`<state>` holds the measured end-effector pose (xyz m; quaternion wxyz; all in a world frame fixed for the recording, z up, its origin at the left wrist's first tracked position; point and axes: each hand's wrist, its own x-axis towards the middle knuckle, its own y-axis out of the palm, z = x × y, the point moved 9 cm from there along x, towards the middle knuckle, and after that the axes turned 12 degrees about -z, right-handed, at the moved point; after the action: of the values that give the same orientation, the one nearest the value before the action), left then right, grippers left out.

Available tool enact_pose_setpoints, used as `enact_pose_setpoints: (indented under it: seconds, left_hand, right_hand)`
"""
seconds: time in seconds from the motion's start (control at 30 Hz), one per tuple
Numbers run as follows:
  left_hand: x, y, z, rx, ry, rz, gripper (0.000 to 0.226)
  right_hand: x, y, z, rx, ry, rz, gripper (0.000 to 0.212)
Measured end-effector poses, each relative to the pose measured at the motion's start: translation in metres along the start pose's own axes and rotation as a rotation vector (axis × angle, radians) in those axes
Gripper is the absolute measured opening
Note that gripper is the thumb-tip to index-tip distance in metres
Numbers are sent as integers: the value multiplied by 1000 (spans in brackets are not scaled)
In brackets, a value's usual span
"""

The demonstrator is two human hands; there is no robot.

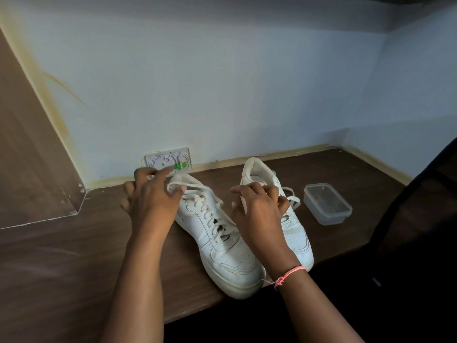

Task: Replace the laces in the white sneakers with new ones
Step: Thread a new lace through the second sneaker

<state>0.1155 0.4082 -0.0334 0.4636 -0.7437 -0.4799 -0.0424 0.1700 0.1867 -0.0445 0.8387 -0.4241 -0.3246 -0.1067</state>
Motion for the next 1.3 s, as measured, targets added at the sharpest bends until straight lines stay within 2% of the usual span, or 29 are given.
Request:
enact_pose_setpoints:
  seconds: [0.07, 0.2, 0.3, 0.33, 0.4, 0.5, 0.6, 0.73, 0.87, 0.9, 1.0, 1.1, 1.2, 1.3]
  left_hand:
    - [-4, 11, 6, 7, -45, 36, 37]
    - [1, 5, 11, -224, -48, -106, 13]
    - [3, -8, 6, -281, -22, -171, 5]
    - [3, -13, -2, -324, 0, -173, 6]
    - [-2, -18, -33, -504, 63, -76, 10]
    - [-24, -8, -84, -654, 143, 165, 12]
    - [-37, 1, -106, -727, 178, 166, 13]
    - [-43, 6, -116, -812, 175, 163, 28]
    - [-46, 13, -121, -799, 166, 197, 40]
    - [-47, 15, -122, -800, 171, 200, 41]
    - [-52, 14, -127, -810, 204, 219, 52]
    - [-58, 16, -136, -804, 248, 234, 58]
    - [-64, 15, -146, -790, 297, 244, 56]
    - [-63, 14, -144, -746, 321, 271, 44]
  right_hand:
    - [0, -2, -1, 3, 4, 3, 28]
    - [0, -2, -1, 11, 7, 23, 28]
    - [2, -5, -3, 37, 13, 9, 28]
    - [3, -7, -4, 47, 21, 8, 28]
    - [7, -11, -4, 104, 33, 4, 32]
    - [15, -22, 5, 448, 34, 23, 39]
    - [19, -31, 7, 727, 116, 108, 36]
    - [20, -40, -17, 790, 263, 62, 39]
    - [17, -34, -30, 755, 271, 246, 40]
    - [18, -35, -34, 743, 268, 250, 36]
    - [28, -50, -49, 754, 294, 90, 22]
    - [31, -56, -43, 746, 220, 38, 15]
    - [32, -62, -38, 691, 154, -66, 5]
    - [34, -64, -52, 702, 236, -106, 4]
